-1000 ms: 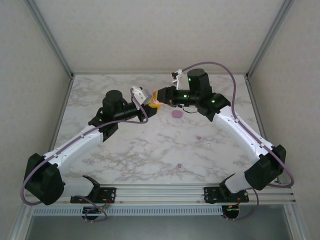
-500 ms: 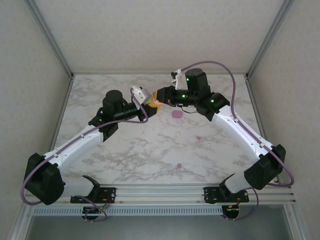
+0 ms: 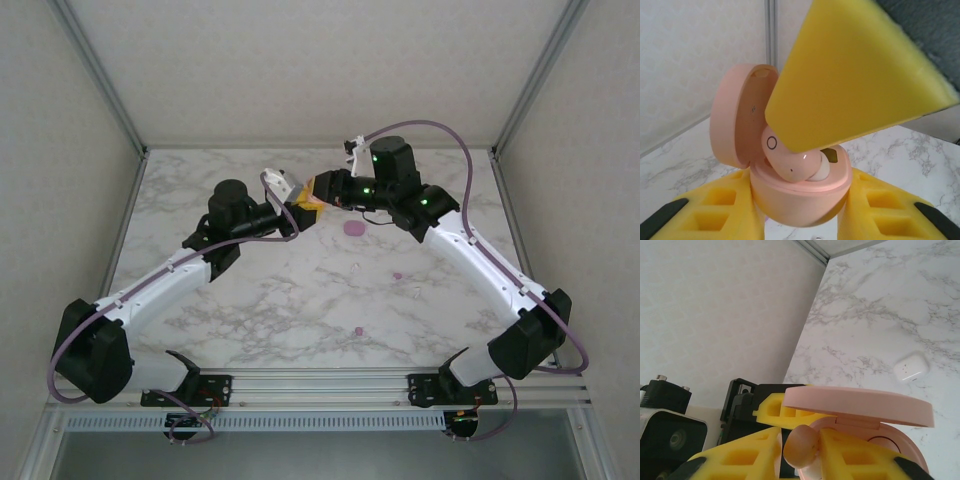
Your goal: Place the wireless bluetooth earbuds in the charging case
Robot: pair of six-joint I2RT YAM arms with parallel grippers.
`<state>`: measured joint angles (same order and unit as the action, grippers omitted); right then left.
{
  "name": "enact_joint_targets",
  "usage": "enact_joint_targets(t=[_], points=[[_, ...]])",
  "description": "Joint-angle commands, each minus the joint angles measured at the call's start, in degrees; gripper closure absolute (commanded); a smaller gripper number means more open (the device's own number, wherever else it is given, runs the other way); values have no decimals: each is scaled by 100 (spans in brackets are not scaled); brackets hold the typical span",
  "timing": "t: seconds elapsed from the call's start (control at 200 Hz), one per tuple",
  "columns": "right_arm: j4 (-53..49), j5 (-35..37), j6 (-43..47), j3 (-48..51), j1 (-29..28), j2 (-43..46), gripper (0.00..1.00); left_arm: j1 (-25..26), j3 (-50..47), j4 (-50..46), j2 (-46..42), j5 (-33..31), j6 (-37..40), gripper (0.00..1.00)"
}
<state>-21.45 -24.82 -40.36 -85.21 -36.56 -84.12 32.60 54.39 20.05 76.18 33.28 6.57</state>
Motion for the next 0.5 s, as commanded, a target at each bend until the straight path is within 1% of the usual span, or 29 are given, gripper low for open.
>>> enact_joint_targets(t=[0.0, 0.185, 0.496], points=[[-512, 281, 215, -149, -50, -8, 72, 67, 82, 798, -77, 161, -139, 89], [-670, 323, 256, -258, -47, -8, 72, 62, 72, 757, -112, 144, -120, 89], [-926, 319, 376, -528, -48, 49, 68, 62, 62, 614, -165, 82, -8, 89]])
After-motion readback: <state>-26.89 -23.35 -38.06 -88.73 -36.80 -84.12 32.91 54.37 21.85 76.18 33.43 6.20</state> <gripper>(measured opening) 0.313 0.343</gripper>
